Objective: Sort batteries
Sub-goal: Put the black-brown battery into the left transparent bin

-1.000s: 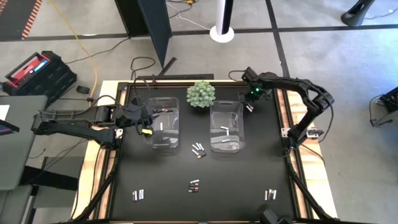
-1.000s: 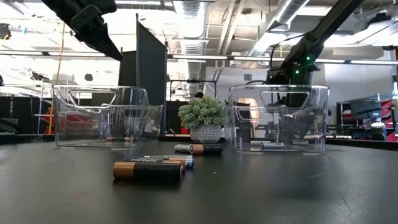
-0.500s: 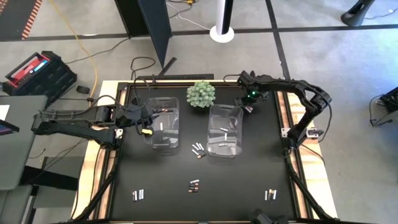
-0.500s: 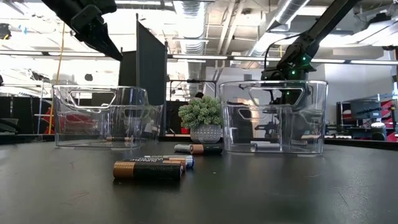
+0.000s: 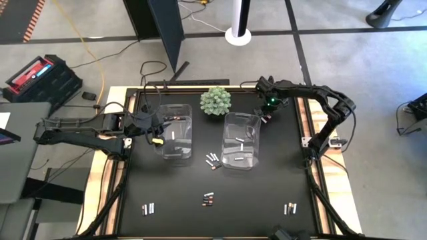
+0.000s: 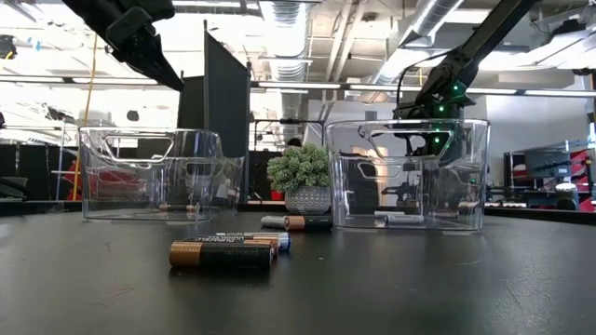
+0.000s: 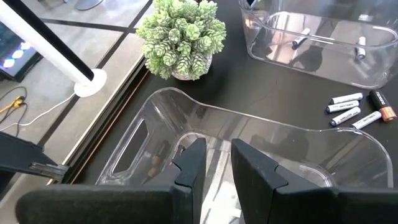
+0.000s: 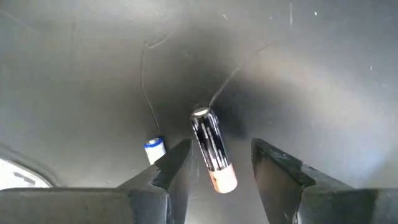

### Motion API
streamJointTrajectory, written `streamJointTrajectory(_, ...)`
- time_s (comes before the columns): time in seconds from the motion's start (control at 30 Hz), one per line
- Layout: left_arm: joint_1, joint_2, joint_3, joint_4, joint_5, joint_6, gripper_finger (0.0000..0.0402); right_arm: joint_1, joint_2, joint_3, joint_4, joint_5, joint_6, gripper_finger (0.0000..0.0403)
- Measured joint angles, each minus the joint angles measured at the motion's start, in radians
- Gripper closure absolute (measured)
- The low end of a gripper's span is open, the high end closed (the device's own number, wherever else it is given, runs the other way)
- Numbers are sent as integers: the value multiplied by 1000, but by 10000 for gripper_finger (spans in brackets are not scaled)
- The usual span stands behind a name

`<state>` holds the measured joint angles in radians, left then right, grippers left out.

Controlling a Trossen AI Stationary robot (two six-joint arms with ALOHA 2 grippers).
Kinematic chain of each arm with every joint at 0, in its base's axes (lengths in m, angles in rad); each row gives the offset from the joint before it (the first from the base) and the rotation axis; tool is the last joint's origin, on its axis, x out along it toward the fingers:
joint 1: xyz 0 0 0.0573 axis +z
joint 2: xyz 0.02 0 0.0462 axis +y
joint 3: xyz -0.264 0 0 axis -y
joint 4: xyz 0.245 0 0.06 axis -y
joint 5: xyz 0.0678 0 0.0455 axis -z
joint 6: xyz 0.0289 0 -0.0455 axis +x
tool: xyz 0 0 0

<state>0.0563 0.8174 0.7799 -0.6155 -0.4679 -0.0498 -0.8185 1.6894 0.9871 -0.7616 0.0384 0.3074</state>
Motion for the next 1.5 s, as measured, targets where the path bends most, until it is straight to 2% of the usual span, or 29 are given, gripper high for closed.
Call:
streamJointTrajectory(0.27,0,0,0,0,0,-1,329,-9,0,-22,21,40,-104,230)
streamJointTrajectory(0.5,0,0,0,0,0,-13,329,-36,-4,-71,81,40,-75,250)
streamJointTrajectory(0.93,0,0,0,0,0,-22,329,-73,-5,-73,84,37,-79,346)
streamJointTrajectory(1.17,0,0,0,0,0,-23,329,-74,-37,-79,57,39,-78,350)
streamJointTrajectory(1.5,0,0,0,0,0,-23,329,-75,-176,-79,-70,43,-69,351)
